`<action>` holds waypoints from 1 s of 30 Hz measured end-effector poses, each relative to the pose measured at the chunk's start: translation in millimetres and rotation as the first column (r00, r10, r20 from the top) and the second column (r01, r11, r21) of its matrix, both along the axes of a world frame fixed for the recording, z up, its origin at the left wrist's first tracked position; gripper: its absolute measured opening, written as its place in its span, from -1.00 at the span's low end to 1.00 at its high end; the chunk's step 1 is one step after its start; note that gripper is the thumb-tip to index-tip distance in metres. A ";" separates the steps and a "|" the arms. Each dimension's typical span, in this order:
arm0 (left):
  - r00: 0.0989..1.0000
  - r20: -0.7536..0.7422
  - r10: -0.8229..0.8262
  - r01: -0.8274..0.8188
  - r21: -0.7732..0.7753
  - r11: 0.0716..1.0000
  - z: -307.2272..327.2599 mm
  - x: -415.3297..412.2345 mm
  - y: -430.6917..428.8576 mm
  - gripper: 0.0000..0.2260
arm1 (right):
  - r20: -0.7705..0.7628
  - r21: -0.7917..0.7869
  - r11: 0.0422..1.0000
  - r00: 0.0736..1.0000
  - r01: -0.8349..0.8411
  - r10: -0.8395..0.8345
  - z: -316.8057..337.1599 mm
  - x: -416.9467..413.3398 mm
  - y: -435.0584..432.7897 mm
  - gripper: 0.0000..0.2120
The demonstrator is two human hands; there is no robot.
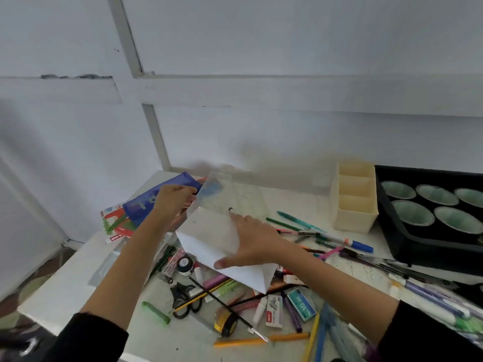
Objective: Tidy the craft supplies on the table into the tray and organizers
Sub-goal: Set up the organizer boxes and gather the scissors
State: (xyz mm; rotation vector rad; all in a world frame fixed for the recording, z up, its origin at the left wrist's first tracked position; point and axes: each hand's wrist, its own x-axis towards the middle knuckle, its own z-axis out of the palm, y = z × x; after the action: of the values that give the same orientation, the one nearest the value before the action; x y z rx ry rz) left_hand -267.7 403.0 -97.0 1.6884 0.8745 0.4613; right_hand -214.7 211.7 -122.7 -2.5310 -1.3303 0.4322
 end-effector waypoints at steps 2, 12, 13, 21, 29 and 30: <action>0.999 -0.029 0.032 -0.031 0.013 0.999 -10.3 -6.4 5.4 -0.84 | 0.091 0.030 0.999 0.995 0.028 -0.030 -6.3 -3.0 1.6 -0.02; 0.998 0.028 0.054 -0.047 -0.187 0.981 -19.7 -1.0 -13.1 -0.73 | -0.697 0.302 0.799 0.692 0.521 -0.188 19.2 45.0 -37.0 -0.57; 0.999 0.037 0.014 -0.006 -0.212 0.977 -18.2 3.5 -19.1 -0.70 | -0.739 0.304 0.775 0.651 0.554 -0.175 20.8 51.1 -42.7 -0.63; 0.914 0.175 -0.365 0.405 -0.367 0.838 -18.0 47.0 -79.4 -0.54 | -0.925 0.261 0.635 0.377 0.727 -0.050 19.3 86.6 -68.1 -0.60; 0.886 0.354 -0.300 0.432 -0.393 0.811 -16.4 76.5 -113.6 -0.77 | -0.875 0.394 0.506 0.481 0.767 -0.048 16.4 90.1 -78.3 -0.41; 0.882 0.364 -0.298 0.436 -0.394 0.809 -16.3 78.7 -114.6 -0.75 | -0.856 0.407 0.494 0.509 0.769 -0.087 18.8 88.1 -80.1 -0.40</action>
State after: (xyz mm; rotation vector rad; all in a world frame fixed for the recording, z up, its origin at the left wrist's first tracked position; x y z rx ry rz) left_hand -188.9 288.4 -113.3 1.2576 0.3773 0.1922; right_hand -126.6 131.6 -103.9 -1.5166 -0.2575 0.5420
